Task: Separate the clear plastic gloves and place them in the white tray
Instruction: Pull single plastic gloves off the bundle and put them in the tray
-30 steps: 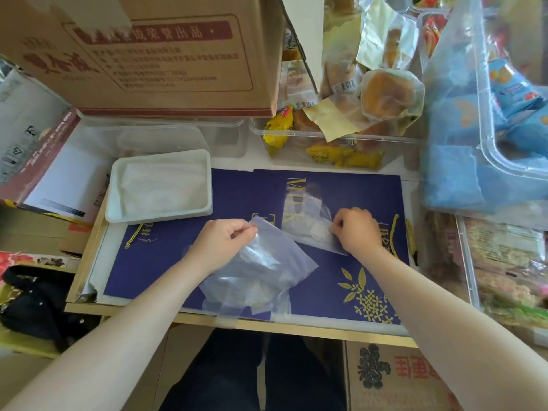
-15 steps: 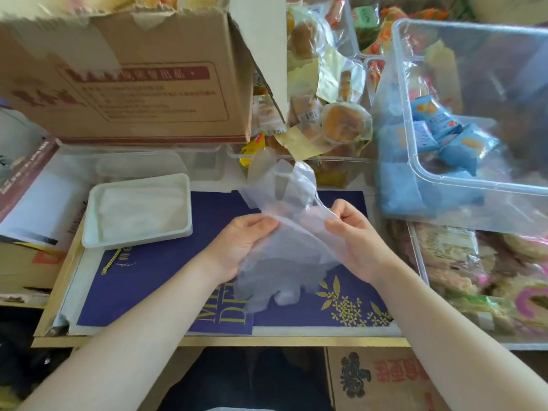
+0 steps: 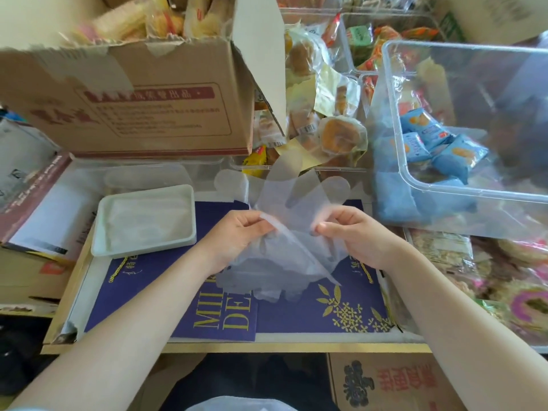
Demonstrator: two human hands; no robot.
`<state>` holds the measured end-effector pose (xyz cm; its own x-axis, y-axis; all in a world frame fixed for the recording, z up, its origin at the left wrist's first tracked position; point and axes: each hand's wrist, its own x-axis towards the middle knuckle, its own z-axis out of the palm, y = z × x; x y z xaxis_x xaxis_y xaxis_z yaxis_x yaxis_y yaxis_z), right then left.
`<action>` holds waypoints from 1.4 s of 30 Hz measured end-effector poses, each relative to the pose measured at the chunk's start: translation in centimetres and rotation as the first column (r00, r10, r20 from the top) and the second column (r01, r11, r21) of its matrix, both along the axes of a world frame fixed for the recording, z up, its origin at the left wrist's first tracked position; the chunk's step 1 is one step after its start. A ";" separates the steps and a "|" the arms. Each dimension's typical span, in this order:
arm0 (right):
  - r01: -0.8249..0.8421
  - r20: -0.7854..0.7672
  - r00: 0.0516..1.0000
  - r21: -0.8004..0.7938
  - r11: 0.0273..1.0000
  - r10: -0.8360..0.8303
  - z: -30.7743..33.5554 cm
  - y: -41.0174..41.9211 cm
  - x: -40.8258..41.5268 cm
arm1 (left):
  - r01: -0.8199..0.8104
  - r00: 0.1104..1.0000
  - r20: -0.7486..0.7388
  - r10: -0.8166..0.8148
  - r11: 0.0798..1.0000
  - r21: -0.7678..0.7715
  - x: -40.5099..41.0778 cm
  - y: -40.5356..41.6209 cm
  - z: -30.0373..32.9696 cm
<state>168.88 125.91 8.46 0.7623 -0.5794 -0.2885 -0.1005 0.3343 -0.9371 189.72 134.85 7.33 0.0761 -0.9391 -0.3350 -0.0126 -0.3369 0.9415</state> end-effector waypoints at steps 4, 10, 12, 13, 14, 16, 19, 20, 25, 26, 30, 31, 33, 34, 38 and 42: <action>-0.014 -0.094 0.995 -0.027 1.000 0.012 0.3 -0.4 0.5 | -0.041 0.951 0.308 0.038 0.999 0.005 1.6 0.0 -1.0; -0.087 -0.284 0.740 -0.939 0.332 -0.610 -1.7 -1.2 0.8 | -0.213 0.849 0.506 0.151 0.975 0.066 4.0 1.3 -3.0; -0.166 -0.347 0.751 -0.923 0.347 -0.561 -2.3 -0.8 1.3 | -0.275 0.825 0.524 0.212 0.960 0.045 4.4 1.6 -3.3; -0.232 -0.440 0.729 -0.879 0.415 -0.524 -2.4 -0.7 1.6 | -0.313 0.809 0.532 0.251 0.949 0.028 4.6 1.7 -3.3; -0.312 -0.542 0.698 -0.819 0.481 -0.469 -2.2 -0.6 1.9 | -0.349 0.791 0.538 0.291 0.937 0.006 4.7 1.7 -3.2; -0.393 -0.618 0.713 -0.743 0.542 -0.330 -1.3 -0.5 2.0 | -0.407 0.748 0.558 0.359 0.913 -0.041 5.2 1.6 -2.8; -0.383 -0.516 0.857 -0.657 0.650 -0.016 1.4 0.0 1.9 | -0.493 0.673 0.581 0.458 0.863 -0.109 6.2 1.2 -2.2; -0.393 -0.490 0.868 -0.590 0.706 0.074 2.4 0.4 1.9 | -0.522 0.656 0.571 0.494 0.843 -0.130 6.7 1.1 -2.2; -0.452 -0.288 0.888 -0.394 0.801 0.359 5.9 2.0 2.9 | -0.530 0.773 0.318 0.549 0.834 -0.151 6.2 0.9 -0.5; -0.447 -0.236 0.893 -0.369 0.815 0.383 6.1 2.0 3.0 | -0.503 0.813 0.259 0.521 0.853 -0.139 5.7 0.9 0.0; -0.353 -0.198 0.934 -0.384 0.853 0.297 5.4 1.6 4.4 | -0.369 0.927 -0.084 0.366 0.929 -0.023 4.3 0.9 1.8; -0.299 -0.222 0.949 -0.409 0.862 0.224 5.0 1.5 4.9 | -0.329 0.936 -0.134 0.327 0.944 0.004 4.0 0.9 2.0; -0.208 -0.278 0.959 -0.537 0.818 0.062 4.3 1.3 5.6 | -0.255 0.941 -0.217 0.258 0.966 0.045 3.4 1.0 2.4; -0.190 -0.307 0.952 -0.635 0.748 -0.018 3.9 1.2 5.9 | -0.217 0.941 -0.253 0.224 0.975 0.055 3.1 1.1 2.5; -0.174 -0.322 0.932 -0.803 0.570 -0.168 3.8 0.9 6.4 | -0.098 0.920 -0.376 0.114 0.993 0.064 2.2 1.7 3.0; -0.171 -0.318 0.946 -0.644 0.746 -0.058 4.6 1.1 6.4 | -0.036 0.907 -0.415 0.065 0.996 0.078 2.0 2.0 2.9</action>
